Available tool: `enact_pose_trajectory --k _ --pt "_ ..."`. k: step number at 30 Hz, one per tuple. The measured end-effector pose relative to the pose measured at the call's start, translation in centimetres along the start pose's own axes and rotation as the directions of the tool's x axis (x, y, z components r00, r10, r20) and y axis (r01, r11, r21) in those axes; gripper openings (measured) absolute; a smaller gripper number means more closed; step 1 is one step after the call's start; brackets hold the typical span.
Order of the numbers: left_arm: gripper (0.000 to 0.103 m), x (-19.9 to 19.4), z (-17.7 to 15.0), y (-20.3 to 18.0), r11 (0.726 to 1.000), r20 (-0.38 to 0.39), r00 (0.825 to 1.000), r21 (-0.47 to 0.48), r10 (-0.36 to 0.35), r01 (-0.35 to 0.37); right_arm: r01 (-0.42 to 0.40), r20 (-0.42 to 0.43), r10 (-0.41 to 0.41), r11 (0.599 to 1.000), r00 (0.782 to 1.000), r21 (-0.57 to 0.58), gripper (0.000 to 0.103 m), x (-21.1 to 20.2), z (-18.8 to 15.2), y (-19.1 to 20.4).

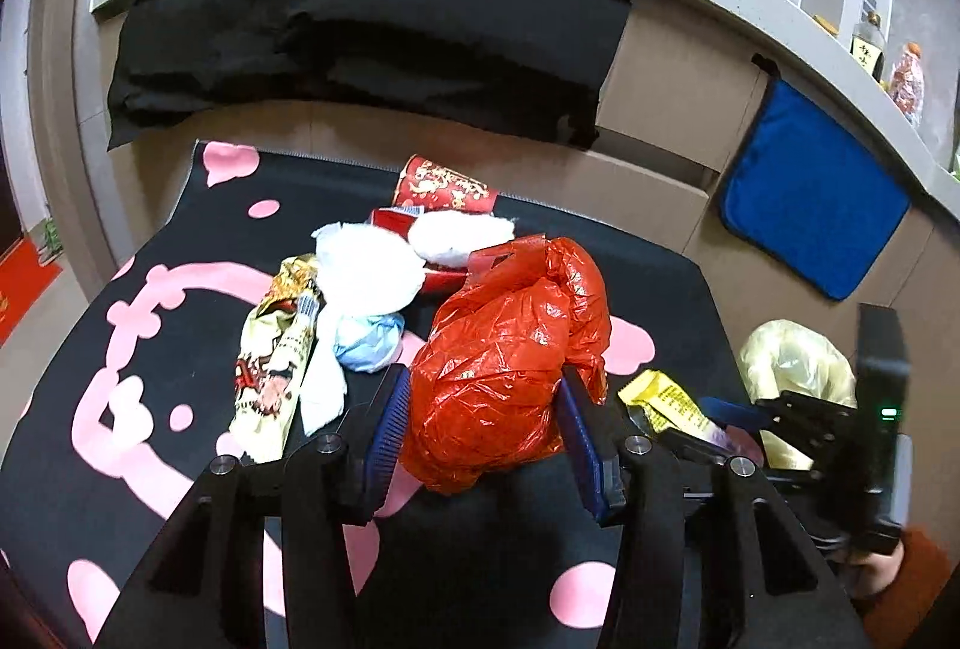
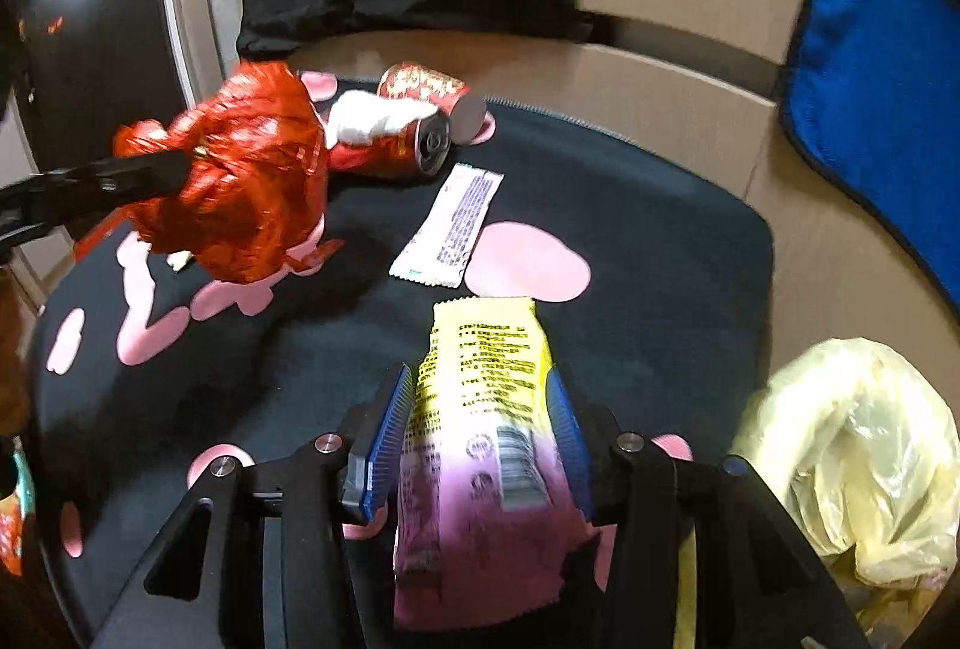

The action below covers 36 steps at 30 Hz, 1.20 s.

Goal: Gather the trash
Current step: 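Lift the red bag with the left tool while the right tool lifts the pink-yellow wrapper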

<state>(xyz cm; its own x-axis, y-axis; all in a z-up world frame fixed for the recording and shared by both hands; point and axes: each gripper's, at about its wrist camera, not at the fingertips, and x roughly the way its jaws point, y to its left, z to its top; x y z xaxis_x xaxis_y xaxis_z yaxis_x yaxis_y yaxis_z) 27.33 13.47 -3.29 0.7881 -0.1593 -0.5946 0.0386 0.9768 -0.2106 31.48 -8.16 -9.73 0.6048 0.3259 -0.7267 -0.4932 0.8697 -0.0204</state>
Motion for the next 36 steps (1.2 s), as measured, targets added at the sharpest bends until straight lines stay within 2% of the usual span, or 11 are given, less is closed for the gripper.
enact_pose_trajectory --k 3,7,8,10,12,19,23,29,36 --pt "0.050 -0.6 -0.2 0.0 1.000 0.004 1.000 -0.008 0.002 -0.002 0.038 -0.040 -0.038 0.999 0.998 0.008 0.044 1.1 -0.1 -0.3" --pt "0.050 -1.5 -0.4 -0.1 1.000 0.009 1.000 -0.016 0.005 -0.005 0.005 -0.053 -0.002 0.998 0.999 0.070 0.044 1.0 -0.3 -1.3" --pt "0.050 -1.8 -0.4 -0.3 1.000 0.013 1.000 -0.017 0.006 -0.006 -0.014 -0.045 0.018 0.997 0.999 0.082 0.036 0.6 -0.3 -1.5" --pt "0.050 -2.4 -0.5 -0.6 1.000 0.022 1.000 -0.014 0.006 -0.005 -0.042 -0.005 0.042 0.996 0.999 0.084 0.034 -1.0 -0.1 -1.5" --pt "0.050 -3.2 -0.5 -1.1 1.000 0.035 0.999 -0.012 0.007 -0.007 -0.031 0.038 0.028 0.998 0.999 0.059 0.029 -2.9 0.2 -1.1" --pt "0.050 -6.4 -0.1 -3.9 1.000 0.092 0.996 0.007 0.003 -0.003 -0.009 0.167 0.007 1.000 0.986 0.017 0.029 -9.5 1.3 -0.5" --pt "0.050 -8.5 0.5 -6.5 0.999 0.143 0.990 0.039 -0.008 0.003 0.008 0.238 -0.015 1.000 0.971 0.029 0.029 -13.6 1.2 -1.2" --pt "0.050 -11.6 1.1 -11.4 0.991 0.237 0.971 0.130 -0.023 -0.008 0.020 0.320 -0.050 0.995 0.946 0.097 0.029 -18.8 0.6 -3.8" --pt "0.050 -12.6 1.1 -16.1 0.982 0.255 0.964 0.189 -0.073 0.024 0.065 0.398 -0.125 0.985 0.909 0.162 0.029 -23.8 -1.1 -7.2"
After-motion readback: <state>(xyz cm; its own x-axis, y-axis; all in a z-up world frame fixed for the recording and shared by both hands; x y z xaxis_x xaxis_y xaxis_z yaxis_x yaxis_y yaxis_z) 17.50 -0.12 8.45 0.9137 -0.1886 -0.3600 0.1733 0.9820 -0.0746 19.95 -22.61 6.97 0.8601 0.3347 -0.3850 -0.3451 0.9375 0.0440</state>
